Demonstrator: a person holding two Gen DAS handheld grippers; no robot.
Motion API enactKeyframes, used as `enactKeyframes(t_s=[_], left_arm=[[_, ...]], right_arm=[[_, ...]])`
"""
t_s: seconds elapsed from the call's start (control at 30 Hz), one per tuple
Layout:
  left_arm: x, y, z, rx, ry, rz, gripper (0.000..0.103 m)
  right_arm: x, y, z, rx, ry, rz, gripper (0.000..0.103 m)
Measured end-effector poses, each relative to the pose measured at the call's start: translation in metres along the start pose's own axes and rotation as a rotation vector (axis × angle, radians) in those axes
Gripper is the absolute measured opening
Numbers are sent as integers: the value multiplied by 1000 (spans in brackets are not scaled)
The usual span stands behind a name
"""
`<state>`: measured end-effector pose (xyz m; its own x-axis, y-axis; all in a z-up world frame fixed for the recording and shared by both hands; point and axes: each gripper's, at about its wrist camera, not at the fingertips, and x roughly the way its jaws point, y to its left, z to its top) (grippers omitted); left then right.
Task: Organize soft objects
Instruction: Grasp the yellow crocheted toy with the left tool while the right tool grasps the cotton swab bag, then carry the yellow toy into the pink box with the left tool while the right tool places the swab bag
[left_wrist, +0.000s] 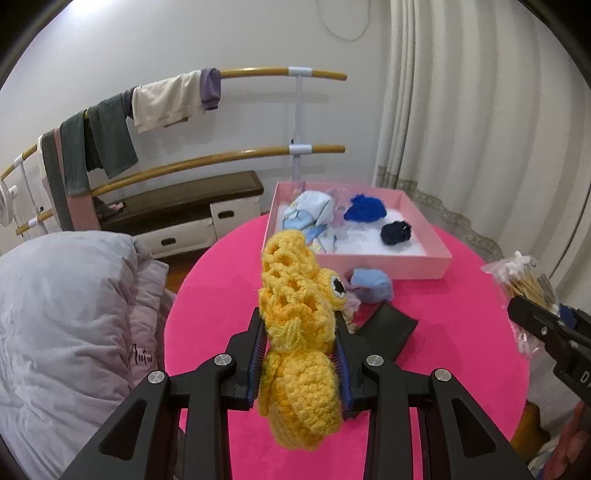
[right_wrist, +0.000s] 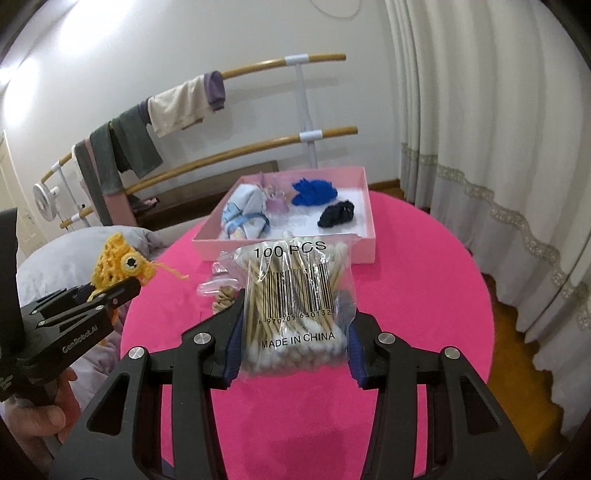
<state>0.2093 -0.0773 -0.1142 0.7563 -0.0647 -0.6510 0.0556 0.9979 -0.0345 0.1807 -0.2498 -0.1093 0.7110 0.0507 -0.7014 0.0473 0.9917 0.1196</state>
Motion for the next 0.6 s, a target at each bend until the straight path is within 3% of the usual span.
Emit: enactKeyframes(t_s=[0.27,0.6], left_arm=[[-36,-4,0,2,-45,-9,30],[-47,-7,4,-5,-56,-9,30]], right_arm=[[-23,5,3,-9,-46,10,43],[-30,5,4,-11,-63,24,43]])
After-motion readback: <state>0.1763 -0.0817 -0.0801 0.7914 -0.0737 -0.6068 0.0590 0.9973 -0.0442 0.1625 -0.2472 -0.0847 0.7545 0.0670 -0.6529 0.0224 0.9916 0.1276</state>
